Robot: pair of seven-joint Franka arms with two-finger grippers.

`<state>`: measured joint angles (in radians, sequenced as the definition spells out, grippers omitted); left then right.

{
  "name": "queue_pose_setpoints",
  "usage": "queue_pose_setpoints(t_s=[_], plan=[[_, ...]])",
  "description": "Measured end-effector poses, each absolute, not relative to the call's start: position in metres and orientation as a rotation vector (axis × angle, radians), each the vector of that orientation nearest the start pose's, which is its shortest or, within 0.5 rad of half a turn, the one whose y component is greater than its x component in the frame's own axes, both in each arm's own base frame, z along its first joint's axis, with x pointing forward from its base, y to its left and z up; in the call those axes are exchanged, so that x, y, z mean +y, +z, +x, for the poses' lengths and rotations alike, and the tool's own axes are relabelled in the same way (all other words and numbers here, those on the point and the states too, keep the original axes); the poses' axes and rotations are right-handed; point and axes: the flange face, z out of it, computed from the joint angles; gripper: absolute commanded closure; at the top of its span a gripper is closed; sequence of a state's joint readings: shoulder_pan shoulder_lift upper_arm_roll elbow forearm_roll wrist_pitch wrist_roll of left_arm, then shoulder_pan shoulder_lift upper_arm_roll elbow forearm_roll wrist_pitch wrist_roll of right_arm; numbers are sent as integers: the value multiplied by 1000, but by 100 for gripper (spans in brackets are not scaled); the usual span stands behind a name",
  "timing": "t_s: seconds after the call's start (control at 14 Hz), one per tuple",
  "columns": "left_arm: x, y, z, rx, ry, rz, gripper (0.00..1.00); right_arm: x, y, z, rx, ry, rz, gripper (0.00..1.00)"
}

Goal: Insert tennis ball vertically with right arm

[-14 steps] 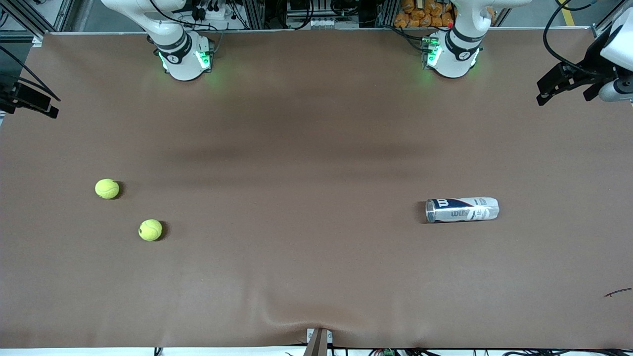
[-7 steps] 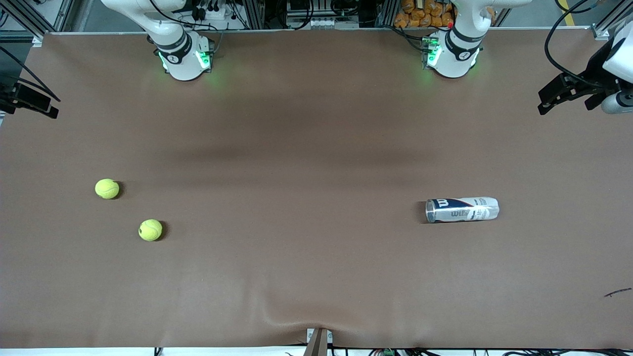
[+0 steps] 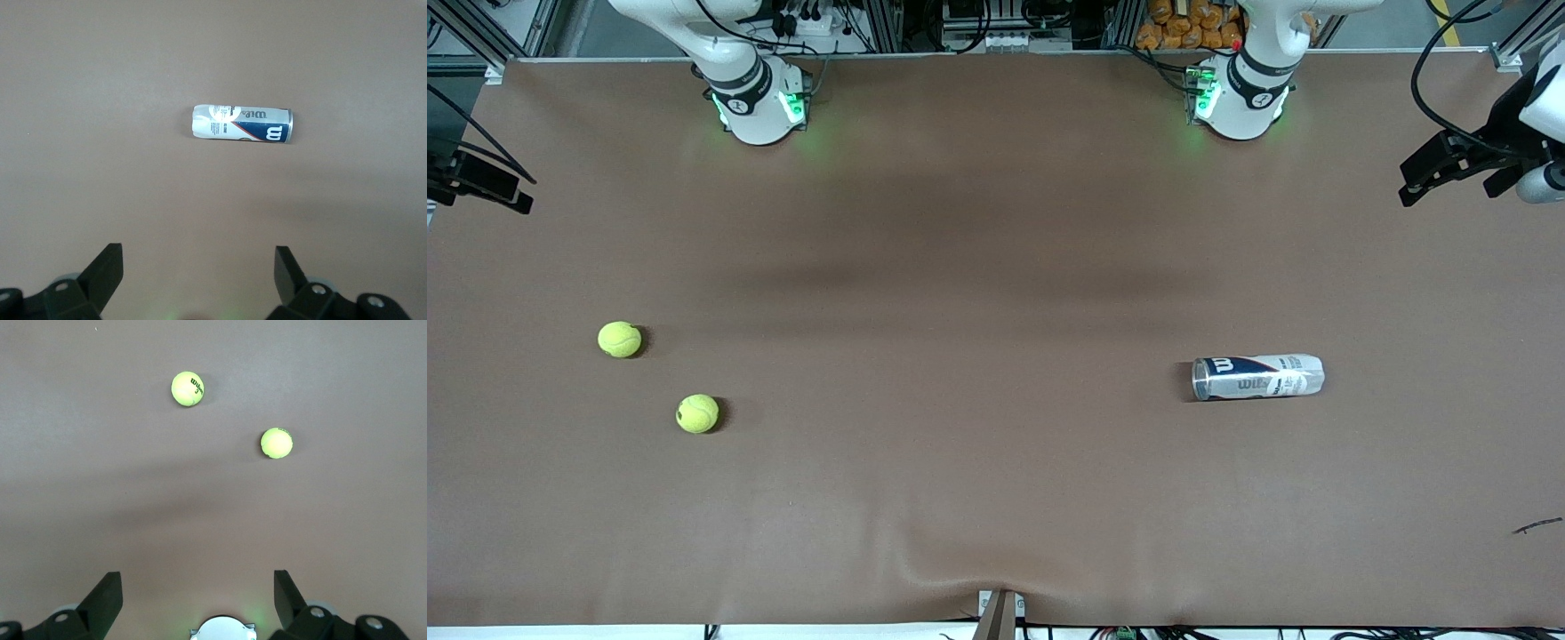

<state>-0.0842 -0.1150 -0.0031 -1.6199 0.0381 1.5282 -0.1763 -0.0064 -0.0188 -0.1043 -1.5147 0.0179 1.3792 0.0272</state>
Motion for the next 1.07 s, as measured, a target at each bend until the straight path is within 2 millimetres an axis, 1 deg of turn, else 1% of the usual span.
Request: queue_pose_setpoints(t_s=[0.43, 0.64, 0.86, 1.0, 1.07], plan=[[-41, 664, 512, -138, -58, -3104, 0, -56, 641, 526, 205, 197, -3104, 0], [-41, 664, 512, -138, -58, -3104, 0, -57, 631, 526, 115, 232, -3101, 0], [-41, 663, 512, -136, -57, -3104, 0, -69, 625, 525, 10, 244, -3092, 0], [-42, 662, 513, -135, -54, -3104, 0, -73, 620, 526, -17, 255, -3088, 0], [-42, 662, 513, -135, -53, -3104, 0, -71, 617, 528, -25, 264, -3087, 0]])
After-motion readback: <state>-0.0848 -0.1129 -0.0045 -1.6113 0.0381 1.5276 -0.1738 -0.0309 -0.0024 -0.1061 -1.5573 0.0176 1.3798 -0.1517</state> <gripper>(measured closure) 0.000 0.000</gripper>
